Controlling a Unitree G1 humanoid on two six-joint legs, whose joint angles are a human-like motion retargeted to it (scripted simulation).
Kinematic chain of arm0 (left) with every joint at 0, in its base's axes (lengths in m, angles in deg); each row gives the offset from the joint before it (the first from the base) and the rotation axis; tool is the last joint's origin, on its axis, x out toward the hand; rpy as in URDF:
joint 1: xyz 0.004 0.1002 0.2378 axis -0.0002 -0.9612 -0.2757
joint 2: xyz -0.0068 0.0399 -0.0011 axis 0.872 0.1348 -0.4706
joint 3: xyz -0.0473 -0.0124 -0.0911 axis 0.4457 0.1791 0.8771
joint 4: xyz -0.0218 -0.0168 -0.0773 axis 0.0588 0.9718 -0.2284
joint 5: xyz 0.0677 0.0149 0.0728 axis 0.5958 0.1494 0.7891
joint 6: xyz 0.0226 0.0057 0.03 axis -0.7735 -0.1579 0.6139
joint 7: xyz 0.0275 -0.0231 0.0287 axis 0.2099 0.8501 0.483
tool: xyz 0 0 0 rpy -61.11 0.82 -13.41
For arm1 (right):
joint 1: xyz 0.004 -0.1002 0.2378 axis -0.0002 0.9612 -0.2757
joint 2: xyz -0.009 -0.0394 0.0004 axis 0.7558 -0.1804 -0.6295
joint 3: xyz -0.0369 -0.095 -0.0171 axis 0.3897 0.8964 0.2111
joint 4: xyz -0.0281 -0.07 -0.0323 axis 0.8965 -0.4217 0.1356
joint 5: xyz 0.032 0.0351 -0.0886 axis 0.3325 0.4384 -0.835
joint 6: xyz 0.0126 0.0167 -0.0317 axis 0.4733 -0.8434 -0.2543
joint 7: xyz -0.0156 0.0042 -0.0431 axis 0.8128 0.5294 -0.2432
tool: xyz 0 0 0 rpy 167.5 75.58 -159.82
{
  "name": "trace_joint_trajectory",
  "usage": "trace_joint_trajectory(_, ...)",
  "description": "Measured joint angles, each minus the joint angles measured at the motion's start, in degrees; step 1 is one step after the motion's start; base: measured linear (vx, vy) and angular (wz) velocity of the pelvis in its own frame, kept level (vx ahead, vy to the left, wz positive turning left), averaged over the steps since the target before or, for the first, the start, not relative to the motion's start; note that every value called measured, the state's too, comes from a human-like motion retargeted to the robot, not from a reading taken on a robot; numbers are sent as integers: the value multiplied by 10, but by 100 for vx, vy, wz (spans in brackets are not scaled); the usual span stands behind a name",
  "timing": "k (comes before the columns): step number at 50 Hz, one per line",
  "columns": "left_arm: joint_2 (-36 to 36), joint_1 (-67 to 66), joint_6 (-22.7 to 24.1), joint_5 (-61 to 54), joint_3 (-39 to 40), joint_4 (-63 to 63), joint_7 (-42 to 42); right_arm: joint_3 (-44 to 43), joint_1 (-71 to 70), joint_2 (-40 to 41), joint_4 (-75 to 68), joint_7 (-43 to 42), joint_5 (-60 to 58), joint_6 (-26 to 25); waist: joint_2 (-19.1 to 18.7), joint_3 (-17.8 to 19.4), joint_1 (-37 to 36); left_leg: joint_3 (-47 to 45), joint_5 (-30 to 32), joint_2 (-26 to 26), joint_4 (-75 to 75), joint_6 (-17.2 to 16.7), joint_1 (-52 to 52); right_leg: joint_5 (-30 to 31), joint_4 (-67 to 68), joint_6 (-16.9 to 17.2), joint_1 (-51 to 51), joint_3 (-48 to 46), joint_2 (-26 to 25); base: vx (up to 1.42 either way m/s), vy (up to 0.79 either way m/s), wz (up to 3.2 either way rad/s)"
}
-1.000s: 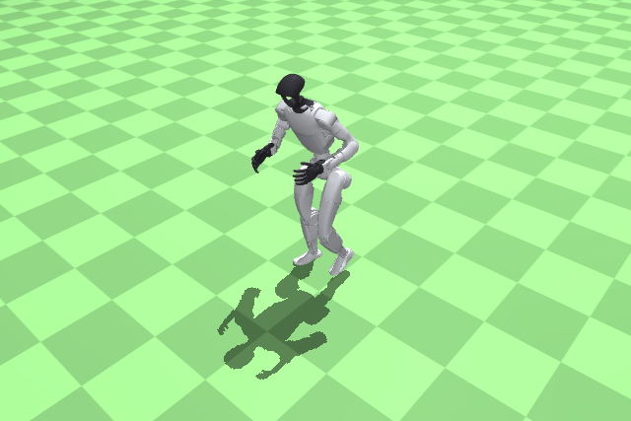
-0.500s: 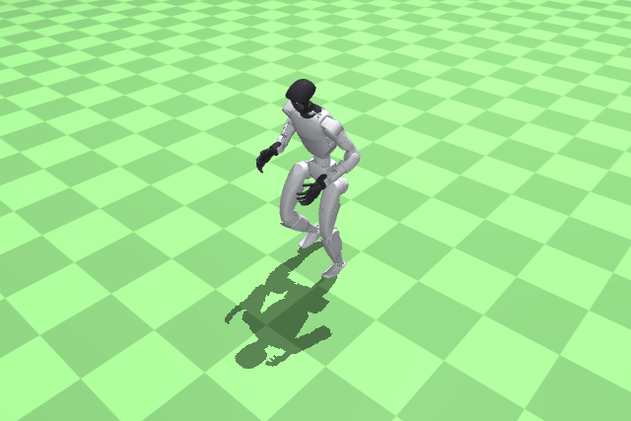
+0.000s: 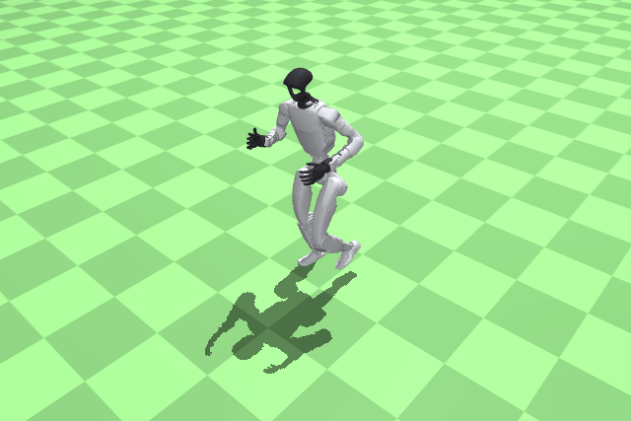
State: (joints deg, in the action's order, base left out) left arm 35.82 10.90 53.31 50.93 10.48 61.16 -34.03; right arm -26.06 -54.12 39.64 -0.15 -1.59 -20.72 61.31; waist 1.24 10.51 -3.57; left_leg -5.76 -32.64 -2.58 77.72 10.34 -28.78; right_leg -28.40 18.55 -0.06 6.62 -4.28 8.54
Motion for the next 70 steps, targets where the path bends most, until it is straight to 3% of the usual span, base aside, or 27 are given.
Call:
trace_joint_trajectory(3, 76, -123, 7, -58, 26, -48, 9, -62, -70, 78, 77, -32, -45, 10, 29, -47, -20, -18, 5, 7, -73, 9, 14, 37, -28, 22, 10, 17, 2, 16, -1, -38)
trace_joint_trajectory(6, 131, -172, 15, -85, 39, -103, 17, -80, -40, 119, 165, -56, -16, 29, 65, -91, -48, -47, 27, -5, -286, 10, 91, 140, -109, 65, -13, 24, 17, 17, 7, -8)
trace_joint_trajectory(8, 121, -183, 17, -102, 52, -117, 14, -76, 0, 118, 206, -30, 28, 34, 73, -111, -50, -62, 62, -9, -460, -15, 161, 205, -144, 84, -24, 32, 13, 11, 14, -15)
trace_joint_trajectory(11, 56, -150, 12, -111, 71, -108, -3, -59, 65, 81, 221, 33, 59, 26, 45, -113, -17, -92, 147, 18, -632, -63, 243, 245, -160, 74, -39, 37, -19, 0, 15, 10)
trace_joint_trajectory(13, 3, -89, 8, -98, 72, -91, -8, -36, 111, 46, 204, 69, 59, 11, 15, -94, 20, -113, 153, 44, -678, -86, 283, 219, -131, 53, -46, 13, -35, -8, 15, 57)
trace_joint_trajectory(15, -52, 21, 29, -88, 43, -58, -12, -5, 143, 18, 149, 66, 0, 8, -8, -46, 56, -107, 94, 72, -682, -109, 320, 138, -15, 40, -34, -33, -39, -16, 15, 76)
trace_joint_trajectory(18, -71, 255, 56, -46, -19, -9, 73, 20, 222, 13, 33, 51, -78, -3, 3, -13, 80, -66, -17, 73, -598, -72, 284, 17, 234, 33, 63, -47, -1, -17, 12, 100)
trace_joint_trajectory(20, -78, 410, 58, -39, -44, -2, 106, 1, 311, 14, -9, 44, -105, -8, 18, -2, 81, -38, -58, 60, -510, -40, 231, -20, 331, 34, 109, -32, 19, -10, 7, 122)
trace_joint_trajectory(24, -106, 556, 96, -38, 8, -51, 99, -75, 466, -52, 45, 110, -35, 14, 10, -25, 115, 1, 9, 43, -572, -34, 223, 9, 281, 39, 113, -6, -6, 3, 0, 72)
trace_joint_trajectory(27, -110, 510, 123, -54, 39, -118, 105, -111, 512, -124, 84, 145, -8, 17, -14, -70, 171, 7, 120, 50, -673, -70, 249, 66, 114, 31, 57, -10, -44, 13, -9, 48)
trace_joint_trajectory(30, -108, 441, 106, -91, 40, -149, 54, -106, 510, -100, 62, 162, 37, -8, -10, -97, 172, 18, 227, 32, -734, -94, 266, 145, -53, 36, -10, -50, -42, 7, -12, 20)
trace_joint_trajectory(32, -99, 387, 82, -96, 31, -150, 14, -101, 476, -56, 23, 166, 26, -26, 10, -102, 145, 4, 246, 8, -724, -71, 262, 195, -110, 52, -37, -90, -18, -2, -11, -15)
trace_joint_trajectory(35, -74, 285, 44, -89, 9, -135, -34, -92, 371, 11, -62, 147, -29, -47, 58, -88, 101, -49, 149, -22, -460, 3, 144, 180, -139, 74, -55, -146, 43, -15, -10, -5)
trace_joint_trajectory(40, -45, 46, -31, -68, -7, -20, -24, -63, 92, 74, -87, -14, -53, -35, 12, 21, 10, -28, 8, 41, 51, -14, -31, 21, -88, 17, -63, -95, 15, -15, -5, -92)
trace_joint_trajectory(43, -23, -89, -57, -126, 17, 5, -27, -86, -93, 112, -25, -7, -70, -47, 18, 12, -15, -17, -7, 54, 137, -16, -84, 0, 17, 5, 16, -48, 7, -3, -4, -113)
trace_joint_trajectory(45, 24, -142, -51, -134, 22, -18, -25, -86, -156, 134, 26, -21, -75, -38, 42, -19, -25, -23, -2, 43, 110, -4, -92, 30, -1, 21, 31, -38, 12, 11, -5, -29)
trace_joint_trajectory(47, 84, -160, -6, -98, 30, -55, 1, -59, -163, 144, 82, 0, -35, -15, 70, -54, -31, -37, 17, 21, 14, 30, -71, 103, -67, 42, 20, -38, 23, 16, 0, 3)
trace_joint_trajectory(51, 84, -148, 7, -83, 18, -88, -11, -8, -98, 132, 157, 62, 52, -9, 95, -97, -19, -77, 77, -6, -323, 1, 88, 251, -146, 92, -13, -4, 24, 16, 7, -46)
trace_joint_trajectory(53, 44, -116, 3, -81, 17, -87, -16, 18, -47, 112, 177, 99, 80, -11, 65, -92, -2, -95, 148, 9, -503, -39, 189, 277, -152, 80, -32, 19, -9, 6, 10, -89)
trace_joint_trajectory(55, -14, -58, -5, -77, 8, -74, -16, 42, 15, 81, 185, 123, 91, -10, 9, -71, 29, -119, 189, 54, -626, -81, 278, 241, -85, 39, -37, 9, -60, -4, 11, -46)
trace_joint_trajectory(57, -63, 62, -10, -116, -24, -40, 20, 54, 65, 43, 157, 115, 59, 0, -29, -54, 66, -121, 127, 100, -659, -93, 313, 144, 123, 8, 33, -30, -84, -13, 10, 18)
trace_joint_trajectory(58, -85, 148, 18, -60, -42, -7, 44, 60, 83, 34, 126, 95, -9, 0, -31, -46, 85, -112, 73, 105, -657, -84, 309, 97, 241, 4, 86, -45, -73, -15, 8, 63)
trace_joint_trajectory(60, -96, 322, 43, -22, -61, 33, 112, 49, 139, 14, 62, 66, -92, 4, -17, -29, 123, -70, -11, 99, -620, -48, 288, 25, 411, -3, 156, -50, -44, -14, 5, 111)
trace_joint_trajectory(62, -92, 479, 52, -13, -57, 40, 137, 13, 227, 15, 10, 59, -105, 0, 6, -18, 149, -35, -44, 83, -553, -18, 247, -9, 484, -5, 191, -34, -25, -7, 1, 132)
trace_joint_trajectory(65, -94, 643, 68, 1, -29, 20, 144, -49, 375, 15, 1, 65, -34, 5, 12, -25, 165, -21, -20, 77, -521, -37, 208, -7, 453, -5, 199, -13, -33, 8, -3, 73)
trace_joint_trajectory(68, -97, 653, 104, 12, 0, -32, 161, -103, 476, -49, 32, 92, -36, 19, -8, -65, 181, -26, 62, 85, -601, -68, 239, 42, 263, -5, 132, -34, -55, 25, -8, 7)
trace_joint_trajectory(70, -107, 625, 63, 37, 15, -55, 202, -121, 517, -66, 64, 108, 129, 4, -16, -95, 187, -21, 132, 74, -653, -80, 255, 97, 86, 7, 66, -67, -53, 24, -12, 16)
